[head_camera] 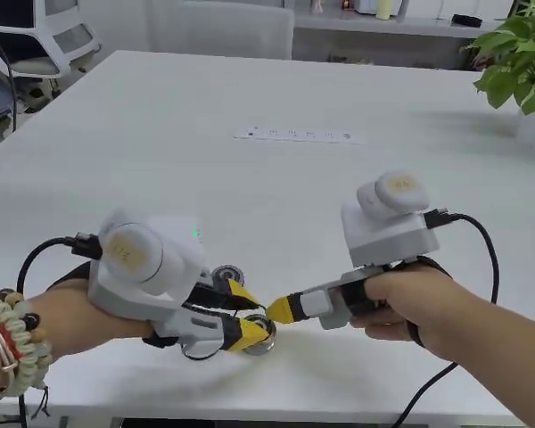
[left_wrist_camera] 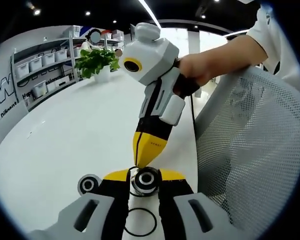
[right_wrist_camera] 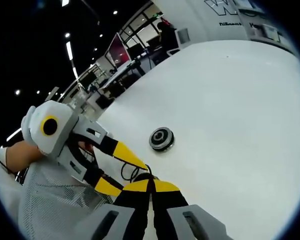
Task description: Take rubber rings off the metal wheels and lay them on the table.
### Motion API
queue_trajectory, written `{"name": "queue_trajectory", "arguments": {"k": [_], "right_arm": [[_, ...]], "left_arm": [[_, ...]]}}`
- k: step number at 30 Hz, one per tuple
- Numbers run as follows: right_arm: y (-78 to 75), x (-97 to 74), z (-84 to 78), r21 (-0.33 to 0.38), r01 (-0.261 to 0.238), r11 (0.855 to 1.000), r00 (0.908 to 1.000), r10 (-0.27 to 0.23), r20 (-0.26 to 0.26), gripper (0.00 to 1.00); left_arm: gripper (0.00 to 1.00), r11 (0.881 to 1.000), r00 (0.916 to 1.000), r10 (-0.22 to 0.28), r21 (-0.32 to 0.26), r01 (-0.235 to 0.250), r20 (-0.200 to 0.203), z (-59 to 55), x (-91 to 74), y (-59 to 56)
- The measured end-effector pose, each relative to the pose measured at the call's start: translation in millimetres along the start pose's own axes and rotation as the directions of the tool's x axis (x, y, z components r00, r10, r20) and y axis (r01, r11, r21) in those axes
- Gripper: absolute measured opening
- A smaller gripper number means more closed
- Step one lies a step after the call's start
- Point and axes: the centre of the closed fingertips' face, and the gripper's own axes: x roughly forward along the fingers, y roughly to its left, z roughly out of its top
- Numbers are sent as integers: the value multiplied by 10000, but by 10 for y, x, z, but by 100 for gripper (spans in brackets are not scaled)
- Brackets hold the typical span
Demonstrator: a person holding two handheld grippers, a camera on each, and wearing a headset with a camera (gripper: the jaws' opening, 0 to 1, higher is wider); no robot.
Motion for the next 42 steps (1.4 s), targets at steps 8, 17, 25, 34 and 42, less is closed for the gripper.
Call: {"name": "queue_trajectory", "arguments": {"k": [8,17,25,34,42], "right_arm": [[-25,-11,32,73,29,10000,9999,-30,111,0],[-58,-35,58,105,79,9999,9998,-81,186,0],[-40,-43,104,24,35,10000,9996,-36,293,0],[-3,-50,188,-69,-84,9999,9987,87,508,0],[58,-44,265,-240,-219,9995,9977,234,631,0]], "left_arm": [[40,9990,9992,-377,250,374,119,200,-94,-103],[52,9949,9970,-753,657,763,-176,298,-299,-196],[69,9988,9998,-190,452,193,-76,371,-585,-149],[88,9984,9968,562,-46,-560,572,517,-981,-137],[91,9887,9875,1447,-497,-1417,620,375,-1244,-86]]}}
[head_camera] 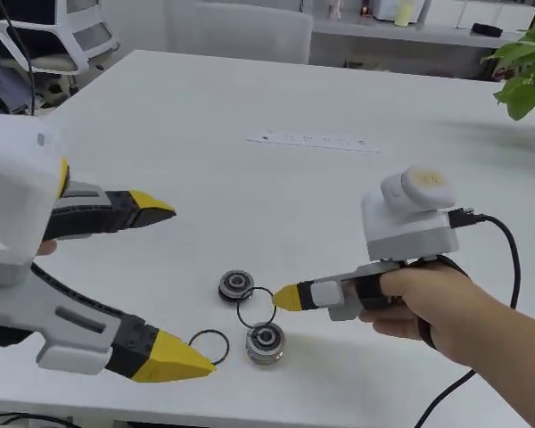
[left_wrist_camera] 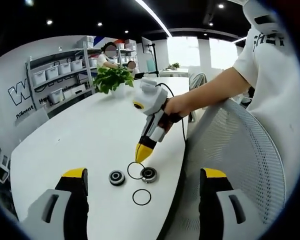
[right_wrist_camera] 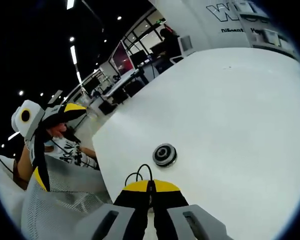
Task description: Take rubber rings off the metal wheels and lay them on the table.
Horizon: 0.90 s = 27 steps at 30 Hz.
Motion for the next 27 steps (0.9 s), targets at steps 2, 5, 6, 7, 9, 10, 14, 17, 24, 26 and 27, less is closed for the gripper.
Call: {"name": "queue_trajectory", "arguments": {"k": [2,5,6,7,9,10,14,17,24,26,27], "right_arm": [[16,6,17,-41,-38,10000,10000,39,26,0],[34,16,41,-83,-99,9999,9999,100,61,0],[47,23,51,-84,-144,9999,9999,145,80,0],[54,28,58,-91,-173,9998,9998,174,99,0],[80,39,65,-120,-261,9996,9996,262,86,0],[96,47,67,-151,-301,9994,9995,302,79,0],[169,75,61,-195,-518,9985,9987,518,26,0],[236,111,34,-370,-672,9971,9977,669,-91,0],[320,197,-37,-826,-810,9933,9962,780,-389,0],[345,223,-72,-943,-899,9915,9951,855,-499,0],[347,235,-83,-1000,-895,9910,9950,845,-532,0]], "left_arm": [[91,9997,9998,185,-127,-186,-109,-72,-44,18],[91,9983,9985,504,-297,-511,-230,-166,-100,67],[91,9973,9979,599,-399,-608,-240,-188,-115,83],[91,9957,9971,724,-563,-735,-214,-211,-137,101],[91,9942,9964,830,-678,-840,-171,-236,-161,114],[91,9927,9956,920,-762,-931,-179,-259,-181,126],[90,9877,9930,1174,-1028,-1178,-102,-315,-231,160],[91,9851,9925,1216,-1214,-1221,-117,-353,-238,150],[90,9852,9941,1057,-1327,-1081,-250,-441,-186,89],[90,9860,9946,1000,-1315,-1030,-293,-459,-167,73],[90,9860,9946,990,-1322,-1021,-298,-462,-162,71]]}}
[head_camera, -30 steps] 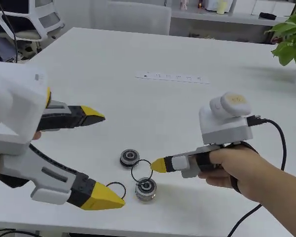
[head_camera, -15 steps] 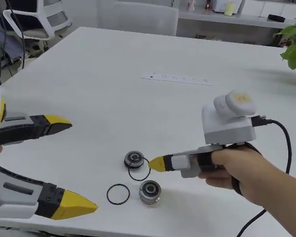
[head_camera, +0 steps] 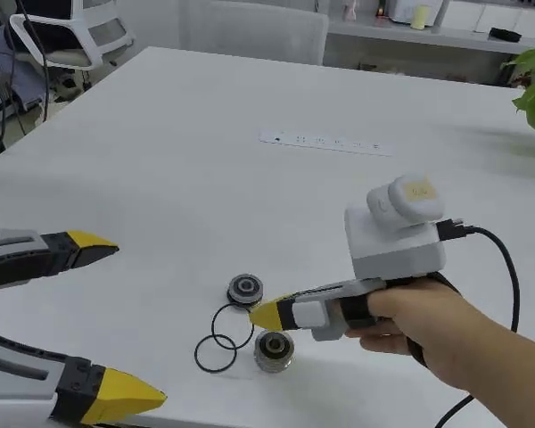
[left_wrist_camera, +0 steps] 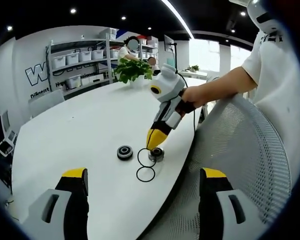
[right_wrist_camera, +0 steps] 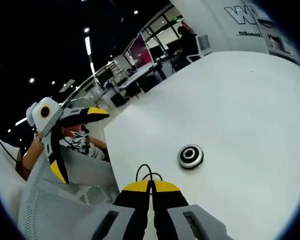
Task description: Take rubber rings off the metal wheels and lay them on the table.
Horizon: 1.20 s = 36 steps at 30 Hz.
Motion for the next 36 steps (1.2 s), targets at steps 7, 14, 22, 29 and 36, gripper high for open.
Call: {"name": "queue_trajectory", "arguments": {"k": [7,14,22,29,36], "right_arm": [[10,75,-43,-556,159,9983,9998,-167,-145,0],[-55,131,-96,-938,448,9946,9981,-486,-384,0],[-111,201,-150,-1232,622,9904,9964,-688,-498,0],[-159,216,-138,-1462,889,9853,9946,-957,-405,0],[-245,184,-115,-1298,1125,9851,9928,-1169,-271,3]], "left_arm": [[90,9999,10000,14,-170,-13,42,-18,14,8],[89,9997,10000,67,-238,-66,43,-36,4,12],[88,9993,9997,228,-297,-227,40,-55,-17,41],[87,9984,9989,415,-399,-405,232,-22,-26,88],[86,9977,9986,490,-477,-479,216,-35,-19,119]]}}
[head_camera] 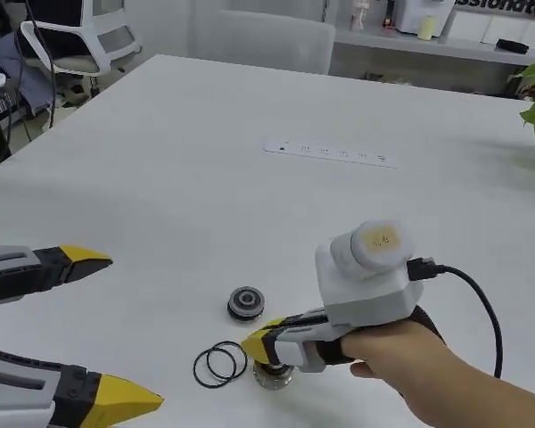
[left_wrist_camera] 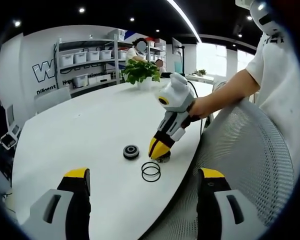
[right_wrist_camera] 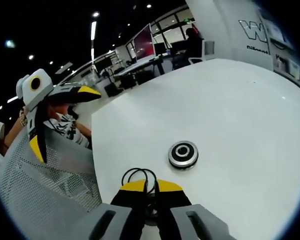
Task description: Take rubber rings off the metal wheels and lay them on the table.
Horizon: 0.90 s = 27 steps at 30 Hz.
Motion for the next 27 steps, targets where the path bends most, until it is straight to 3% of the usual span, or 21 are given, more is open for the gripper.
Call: {"name": "queue_trajectory", "arguments": {"k": [9,17,27], "right_arm": [[-38,-49,54,152,97,9998,9998,-100,183,3],[-100,-137,180,272,217,9994,9976,-234,647,4],[-156,-275,377,301,178,9994,9892,-220,1452,9]], "left_arm": [[85,10000,10000,-19,19,19,10,18,20,17],[85,9999,10000,-60,145,60,-40,53,21,56],[84,9977,9996,-277,624,278,-20,212,56,104]]}}
